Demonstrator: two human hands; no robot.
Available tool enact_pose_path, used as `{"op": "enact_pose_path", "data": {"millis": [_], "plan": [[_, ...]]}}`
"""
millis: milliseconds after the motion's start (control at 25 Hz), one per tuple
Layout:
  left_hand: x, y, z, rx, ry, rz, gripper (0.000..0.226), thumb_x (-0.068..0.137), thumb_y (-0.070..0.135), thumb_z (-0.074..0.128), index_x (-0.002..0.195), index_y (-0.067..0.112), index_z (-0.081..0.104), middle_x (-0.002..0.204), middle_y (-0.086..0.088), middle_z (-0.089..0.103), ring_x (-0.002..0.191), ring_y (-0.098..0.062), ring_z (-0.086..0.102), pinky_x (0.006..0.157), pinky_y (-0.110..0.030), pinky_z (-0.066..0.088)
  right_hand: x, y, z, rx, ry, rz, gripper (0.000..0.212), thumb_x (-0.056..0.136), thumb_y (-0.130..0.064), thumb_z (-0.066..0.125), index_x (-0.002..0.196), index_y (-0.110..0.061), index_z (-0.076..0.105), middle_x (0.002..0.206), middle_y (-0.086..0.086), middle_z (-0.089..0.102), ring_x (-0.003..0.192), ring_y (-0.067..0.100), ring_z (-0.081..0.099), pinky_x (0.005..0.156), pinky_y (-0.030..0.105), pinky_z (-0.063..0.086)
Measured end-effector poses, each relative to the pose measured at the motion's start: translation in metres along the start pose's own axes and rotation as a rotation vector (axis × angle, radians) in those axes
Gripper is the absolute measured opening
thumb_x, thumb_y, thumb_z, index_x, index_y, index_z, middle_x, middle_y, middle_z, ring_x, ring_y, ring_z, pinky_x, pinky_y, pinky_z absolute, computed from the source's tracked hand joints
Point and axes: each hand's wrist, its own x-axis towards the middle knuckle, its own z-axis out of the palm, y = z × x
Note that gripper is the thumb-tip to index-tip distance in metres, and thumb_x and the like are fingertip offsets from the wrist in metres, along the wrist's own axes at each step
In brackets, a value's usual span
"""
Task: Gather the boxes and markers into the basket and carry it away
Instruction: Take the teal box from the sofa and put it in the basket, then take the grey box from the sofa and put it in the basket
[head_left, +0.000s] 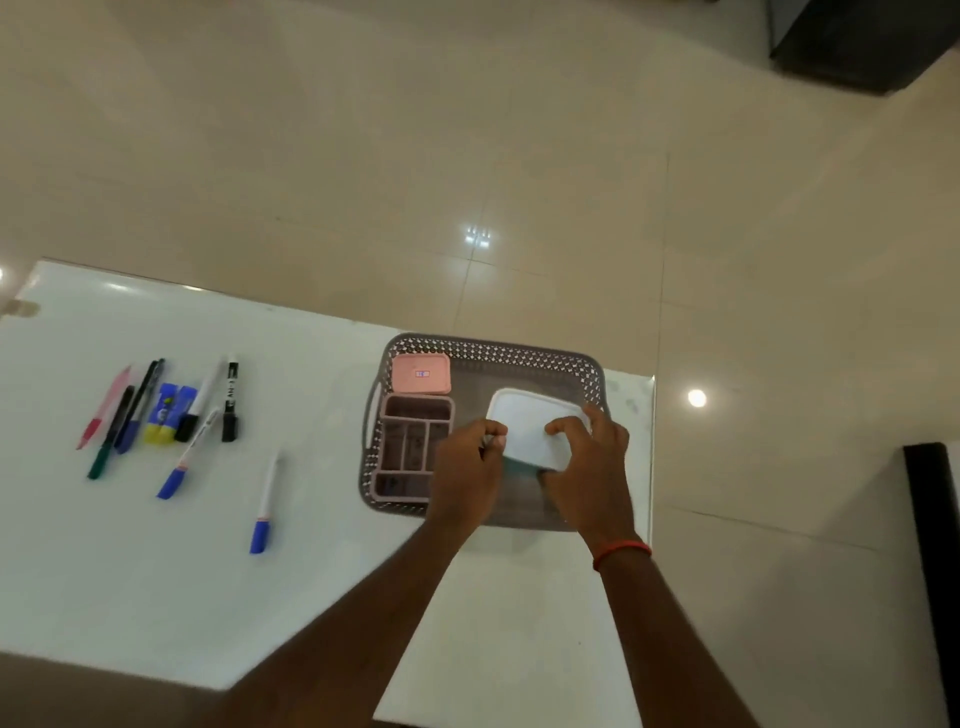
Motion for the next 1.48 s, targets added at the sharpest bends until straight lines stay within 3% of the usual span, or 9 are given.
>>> {"op": "enact_pose_path", "data": {"millis": [120, 280, 520, 640, 800, 880, 1000, 1360, 1480], "plan": [[0.029, -0.015, 0.030, 0.023, 0.016, -0.029, 0.015, 0.096, 0.014, 0.060, 0.107, 0.011, 0.070, 0.101, -0.002, 0.070, 0.092, -0.012, 0.062, 0.085, -0.026, 0.052, 0.030, 0.026, 0.028, -0.036, 0.036, -0.031, 0.042, 0.077, -0.007, 0.072, 0.116, -0.018, 0.060, 0.139, 0.009, 0.046, 0.134, 0.028, 0.032, 0.109, 0.038, 0.037], [0.052, -0.024, 0.059, 0.077, -0.069, -0.014, 0.027, 0.094, 0.009, 0.062, 0.121, 0.008, 0.066, 0.121, -0.007, 0.065, 0.111, -0.020, 0.061, 0.092, -0.012, 0.040, 0.062, 0.047, 0.053, -0.162, 0.123, -0.133, 0.028, 0.081, -0.005, 0.064, 0.108, -0.012, 0.065, 0.124, 0.012, 0.059, 0.119, 0.031, 0.050, 0.101, 0.041, 0.043], [0.062, -0.015, 0.064, 0.105, -0.080, 0.014, 0.040, 0.091, 0.024, 0.069, 0.129, 0.012, 0.064, 0.130, -0.004, 0.057, 0.116, -0.021, 0.060, 0.100, -0.028, 0.048, 0.077, 0.054, 0.056, -0.191, 0.147, -0.189, 0.031, 0.086, -0.007, 0.063, 0.118, -0.005, 0.062, 0.126, 0.015, 0.059, 0.121, 0.031, 0.052, 0.101, 0.043, 0.048], [0.059, -0.007, 0.056, 0.202, -0.131, -0.029, 0.052, 0.093, 0.031, 0.067, 0.141, 0.013, 0.054, 0.159, -0.006, 0.031, 0.140, -0.024, 0.040, 0.108, -0.024, 0.032, 0.071, 0.051, 0.053, -0.178, 0.097, -0.180, 0.038, 0.088, -0.016, 0.065, 0.124, -0.009, 0.059, 0.135, 0.014, 0.054, 0.129, 0.031, 0.046, 0.107, 0.042, 0.043], [0.044, 0.000, 0.039, 0.229, -0.225, -0.081, 0.066, 0.091, 0.041, 0.067, 0.149, 0.019, 0.043, 0.167, -0.005, 0.007, 0.147, -0.029, 0.030, 0.115, -0.041, 0.033, 0.042, 0.040, 0.035, -0.105, 0.093, -0.185, 0.044, 0.083, -0.025, 0.069, 0.125, -0.015, 0.061, 0.136, 0.011, 0.053, 0.130, 0.029, 0.043, 0.106, 0.043, 0.038], [0.025, 0.003, 0.024, 0.200, -0.249, -0.058, 0.065, 0.089, 0.041, 0.069, 0.145, 0.017, 0.045, 0.163, -0.006, 0.020, 0.136, -0.030, 0.045, 0.108, -0.046, 0.044, 0.022, 0.029, 0.022, -0.083, 0.070, -0.181, 0.044, 0.083, -0.030, 0.069, 0.125, -0.016, 0.061, 0.135, 0.009, 0.053, 0.131, 0.028, 0.042, 0.106, 0.042, 0.036], [-0.016, 0.019, -0.008, 0.217, -0.262, 0.020, 0.053, 0.091, 0.037, 0.068, 0.135, 0.013, 0.052, 0.137, -0.003, 0.052, 0.114, -0.019, 0.056, 0.094, -0.033, 0.049, -0.008, 0.008, -0.002, -0.080, 0.025, -0.184, 0.049, 0.082, -0.033, 0.071, 0.127, -0.016, 0.060, 0.136, 0.009, 0.052, 0.133, 0.028, 0.040, 0.107, 0.042, 0.035], [-0.147, 0.073, -0.103, 0.309, -0.159, -0.053, 0.044, 0.091, 0.045, 0.064, 0.126, 0.018, 0.061, 0.126, 0.000, 0.067, 0.115, -0.019, 0.061, 0.099, -0.046, 0.051, -0.102, -0.080, -0.082, -0.109, -0.108, -0.360, 0.038, 0.084, -0.035, 0.068, 0.116, -0.016, 0.065, 0.126, 0.007, 0.058, 0.125, 0.029, 0.045, 0.104, 0.042, 0.036], [-0.186, 0.087, -0.130, 0.364, -0.120, -0.080, 0.044, 0.093, 0.045, 0.063, 0.128, 0.019, 0.061, 0.129, 0.000, 0.066, 0.118, -0.021, 0.060, 0.104, -0.040, 0.046, -0.138, -0.111, -0.098, -0.112, -0.155, -0.450, 0.035, 0.086, -0.036, 0.066, 0.116, -0.018, 0.064, 0.125, 0.005, 0.059, 0.125, 0.027, 0.044, 0.103, 0.042, 0.035]]}}
